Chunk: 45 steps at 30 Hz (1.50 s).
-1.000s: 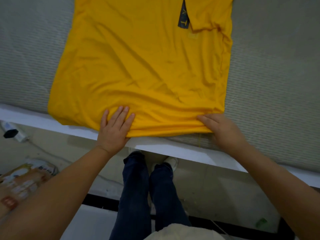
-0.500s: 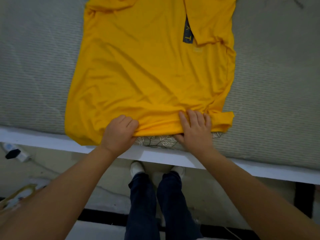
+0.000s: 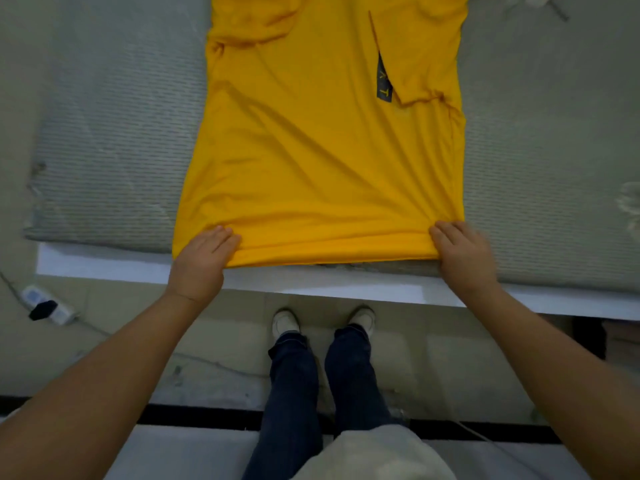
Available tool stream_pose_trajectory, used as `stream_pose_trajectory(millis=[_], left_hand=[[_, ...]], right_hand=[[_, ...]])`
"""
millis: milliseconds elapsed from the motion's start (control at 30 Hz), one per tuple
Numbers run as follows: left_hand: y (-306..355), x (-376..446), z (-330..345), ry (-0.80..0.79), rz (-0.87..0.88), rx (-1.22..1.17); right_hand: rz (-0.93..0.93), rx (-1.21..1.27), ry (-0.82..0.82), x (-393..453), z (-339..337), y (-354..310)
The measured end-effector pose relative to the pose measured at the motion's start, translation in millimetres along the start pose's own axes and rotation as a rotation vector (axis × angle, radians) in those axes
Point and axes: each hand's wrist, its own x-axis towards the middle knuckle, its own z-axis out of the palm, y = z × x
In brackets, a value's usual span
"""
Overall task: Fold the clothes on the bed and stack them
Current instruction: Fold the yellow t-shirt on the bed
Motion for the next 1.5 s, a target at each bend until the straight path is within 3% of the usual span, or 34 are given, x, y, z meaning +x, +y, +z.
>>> stream_pose_trajectory(millis=[100,200,300,400,467,533,733,833,933,1033,1167,1233,1367,1500], left_hand=[[4,-21,-9,-0.137,0.082,0.007],[8,-40,-9,-0.27,0.048,0.05],[3,-55,-15,-0.666,-0.067,0.079],[4,-60,-29,-0.74,-0.046,0.115],[0,-51,-44,-0.777,-0.14,0.12],[-4,-28,-62,-0.731,-0.258,0.094],[-19,66,-103,-0.297,-0.238,0.09],[-26,104,-120,-0.129,-0.296,0.005],[-32,147,-132,0.002,-0.492,-0.148],[-40,188,-135,-0.003,-0.557,-0.094],[-59,240,-130,-0.044,-0.55,-0.024],[-69,257,-127,-0.017,-0.573,-0.063],[-96,296,-114,0.085,-0.674,-0.243],[-117,329,-102,0.127,-0.784,-0.349]], right_hand=[[-0.023,-0.043,-0.028,-30,-12,-18],[0.006,-0.029,-0.07,-63,-18,-39],[0.056,-0.004,-0.156,-88,-28,-57],[0.064,-0.001,-0.271,-99,-46,-70],[0.105,0.03,-0.303,-98,-58,-76],[0.189,0.081,-0.267,-86,-67,-74],[0.579,0.068,-0.292,-5,-87,-24],[0.634,0.098,-0.218,45,-98,1],[0.614,0.117,-0.154,95,-98,29],[0.606,0.146,-0.121,144,-94,56],[0.538,0.155,0.059,197,-86,82],[0.511,0.121,0.012,215,-77,94],[0.643,0.131,-0.241,257,-52,123],[0.671,0.155,-0.203,290,-38,137]])
